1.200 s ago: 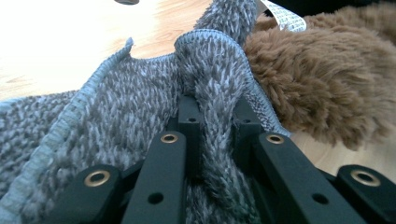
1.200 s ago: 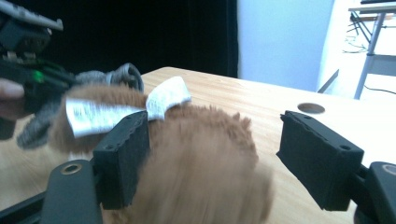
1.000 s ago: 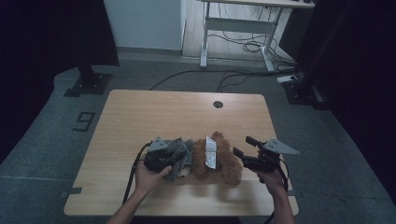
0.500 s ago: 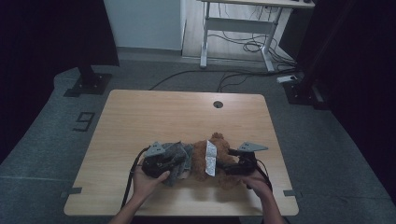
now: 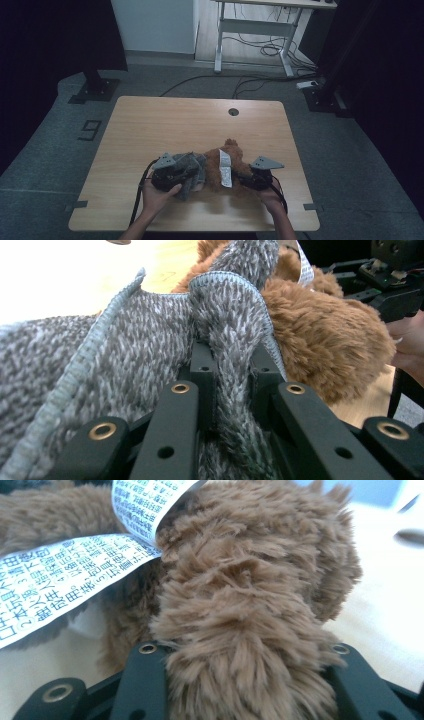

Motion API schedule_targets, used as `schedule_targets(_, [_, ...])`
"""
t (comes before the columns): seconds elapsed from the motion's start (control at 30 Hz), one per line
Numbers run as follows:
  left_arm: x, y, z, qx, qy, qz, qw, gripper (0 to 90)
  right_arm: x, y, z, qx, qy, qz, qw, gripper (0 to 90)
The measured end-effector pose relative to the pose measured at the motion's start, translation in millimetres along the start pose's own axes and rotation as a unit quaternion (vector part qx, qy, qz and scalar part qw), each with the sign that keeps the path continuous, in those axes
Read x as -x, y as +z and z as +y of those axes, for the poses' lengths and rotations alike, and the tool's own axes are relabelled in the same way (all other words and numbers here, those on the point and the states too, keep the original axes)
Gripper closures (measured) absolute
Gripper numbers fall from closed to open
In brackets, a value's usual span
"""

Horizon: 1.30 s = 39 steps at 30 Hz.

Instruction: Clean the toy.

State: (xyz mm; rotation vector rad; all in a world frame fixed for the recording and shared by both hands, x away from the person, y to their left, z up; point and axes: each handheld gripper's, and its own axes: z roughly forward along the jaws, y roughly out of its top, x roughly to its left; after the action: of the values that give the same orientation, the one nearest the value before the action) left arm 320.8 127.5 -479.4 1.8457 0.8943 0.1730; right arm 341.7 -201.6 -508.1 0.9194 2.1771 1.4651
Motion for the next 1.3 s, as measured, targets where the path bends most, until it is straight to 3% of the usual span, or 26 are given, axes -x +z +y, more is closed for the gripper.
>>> schedule_targets(0.1, [-7.1, 9.7, 4.4, 0.01, -0.012, 0.008, 0.9998, 78.1, 2.2, 9.3, 9.5, 0.01, -0.021, -0.034, 0.9991, 57.8])
schedule_targets(0.2, [-13.6, 17.2, 5.7, 0.017, -0.028, 0.001, 0.9995, 78.1, 9.4, 15.7, 14.8, 0.02, -0.027, -0.06, 0.9976, 57.9])
schedule_targets(0.37, [-9.5, 13.7, -1.0, 0.014, -0.017, -0.006, 0.9997, 78.1, 9.4, 9.0, 0.9, 0.033, -0.033, -0.043, 0.998, 56.8])
schedule_targets(0.5, [-2.9, 5.6, -0.5, -0.001, -0.023, -0.018, 0.9996, 77.7, 3.3, -0.5, -13.0, 0.042, -0.03, -0.028, 0.9983, 55.7])
schedule_targets(0.63, [5.9, -2.8, 21.2, -0.005, -0.011, -0.019, 0.9998, 77.3, -3.0, -8.0, -24.6, 0.045, -0.038, -0.025, 0.9979, 55.6])
schedule_targets(0.77, [18.6, 3.2, 49.8, -0.006, 0.015, -0.02, 0.9997, 76.8, -4.6, -8.6, -31.4, 0.05, -0.036, -0.025, 0.9978, 55.6])
schedule_targets(0.87, [36.7, 20.1, 73.5, -0.016, 0.044, -0.024, 0.9986, 76.5, -5.0, -9.1, -31.7, 0.045, -0.047, -0.028, 0.9975, 55.6])
schedule_targets(1.03, [59.4, 62.5, 93.0, -0.041, 0.061, -0.036, 0.9967, 76.6, -7.0, -10.0, -32.7, 0.044, -0.05, -0.031, 0.9973, 55.3])
schedule_targets(1.13, [64.6, 92.0, 86.2, -0.077, 0.07, -0.025, 0.9942, 76.7, -7.6, -11.0, -33.6, 0.043, -0.053, -0.031, 0.9972, 55.2])
schedule_targets(1.17, [63.2, 96.8, 81.9, -0.077, 0.067, -0.025, 0.9945, 76.8, -7.5, -11.6, -34.1, 0.04, -0.055, -0.032, 0.9972, 55.2])
schedule_targets(1.23, [57.7, 97.2, 75.6, -0.07, 0.053, -0.036, 0.9955, 77.2, -6.4, -11.4, -36.9, 0.028, -0.058, -0.036, 0.9973, 55.2])
schedule_targets(1.3, [50.5, 89.1, 71.1, -0.061, 0.043, -0.036, 0.9966, 77.4, -4.0, -11.7, -41.4, 0.032, -0.054, -0.027, 0.9976, 55.1])
